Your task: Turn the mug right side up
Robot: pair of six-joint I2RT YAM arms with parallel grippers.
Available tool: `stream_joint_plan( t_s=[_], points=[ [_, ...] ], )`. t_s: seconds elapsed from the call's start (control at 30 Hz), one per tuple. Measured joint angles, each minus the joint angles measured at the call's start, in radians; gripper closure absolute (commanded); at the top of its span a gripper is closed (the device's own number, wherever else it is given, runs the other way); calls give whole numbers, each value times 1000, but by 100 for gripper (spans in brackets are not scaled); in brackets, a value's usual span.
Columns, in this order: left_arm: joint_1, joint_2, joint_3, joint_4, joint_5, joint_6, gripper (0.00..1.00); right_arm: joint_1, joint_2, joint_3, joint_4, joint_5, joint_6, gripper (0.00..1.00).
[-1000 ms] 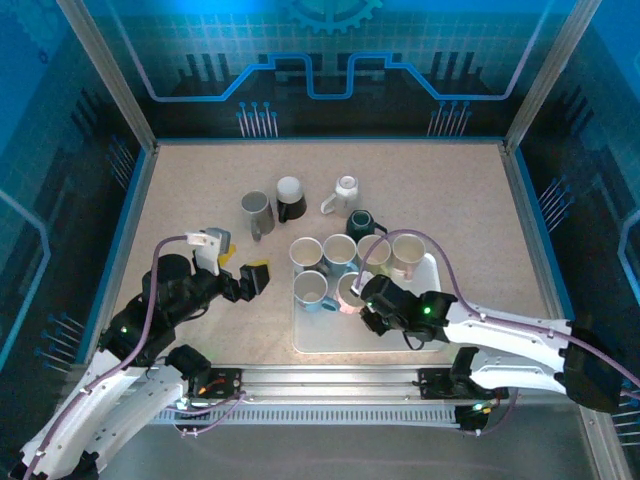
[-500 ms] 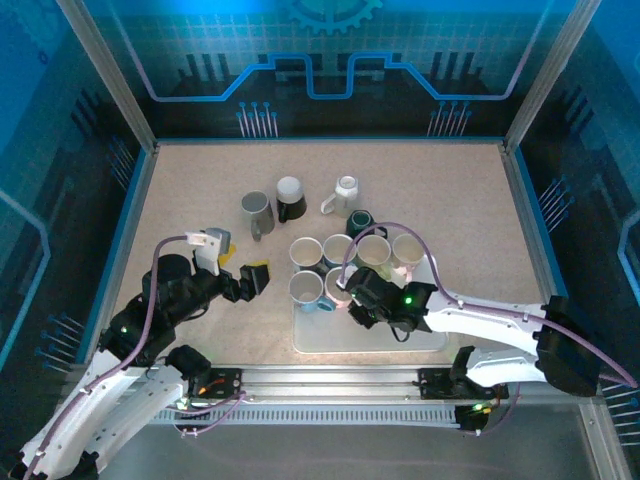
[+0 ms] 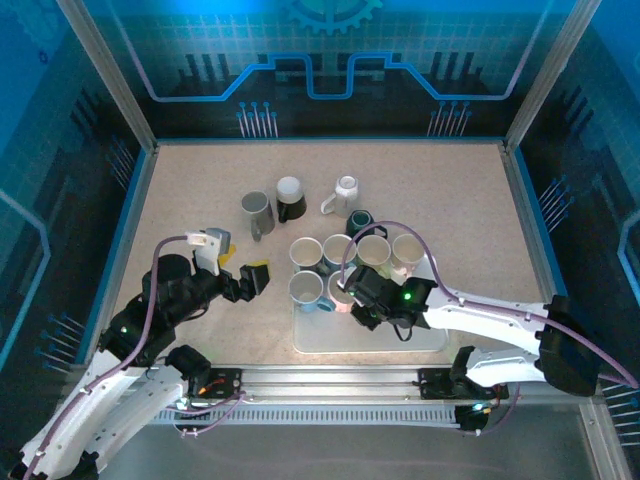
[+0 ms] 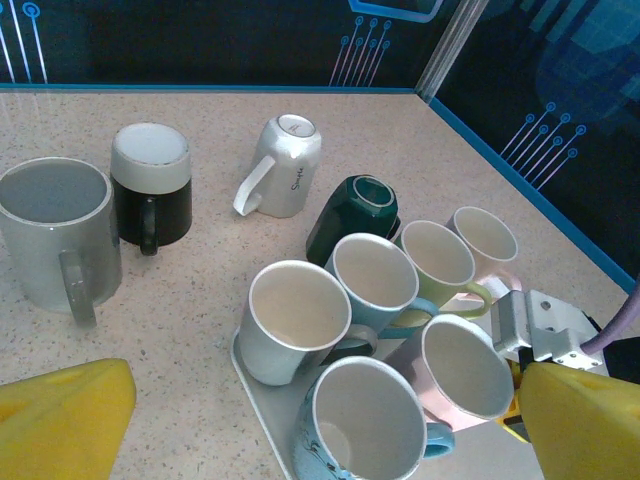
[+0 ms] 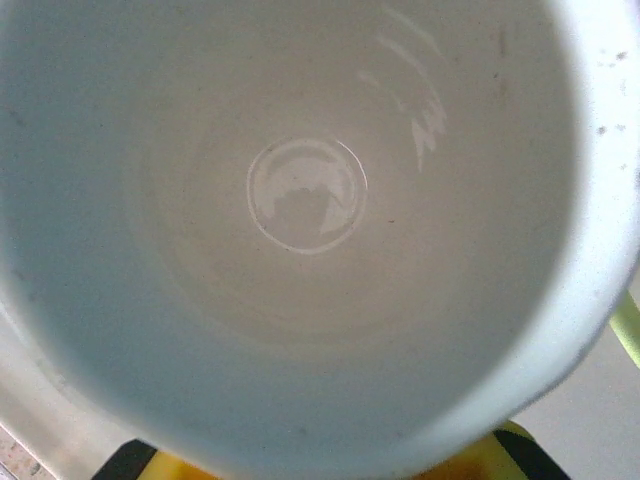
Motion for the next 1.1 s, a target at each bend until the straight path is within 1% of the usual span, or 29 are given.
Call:
stream_joint_plan(
  t_s=[0.1,0.27,0.33,0.5,0.6,0.7,0.87,1.0,1.1],
  points=[
    [0,0,0,0,0,0,1,0,10,21,-16,-11,5,65],
    [0,0,0,0,0,0,1,0,4,46,-30,-13,5,51],
    [0,0,0,0,0,0,1,0,-10,46,-40,-14,5,48],
    [0,12,0,0,0,0,1,0,-70,75,-105,-13,6,45],
    [0,56,10,-13,0,-6,1,0,-134,125,-164,-5,3,41],
    [0,196,110,-84,6,-30,1,-12,-232,183,-187,8,0,40],
    [-20,491,358,-152,27,-61,1,-72,-359,256,-187,17,21,42],
    [-50,668,492,-173,24,-74,1,-93,-384,267,-183,17,31,42],
    [-62,819,601,-169,23,-24,1,-94,-385,265,-176,16,29,41]
  ],
)
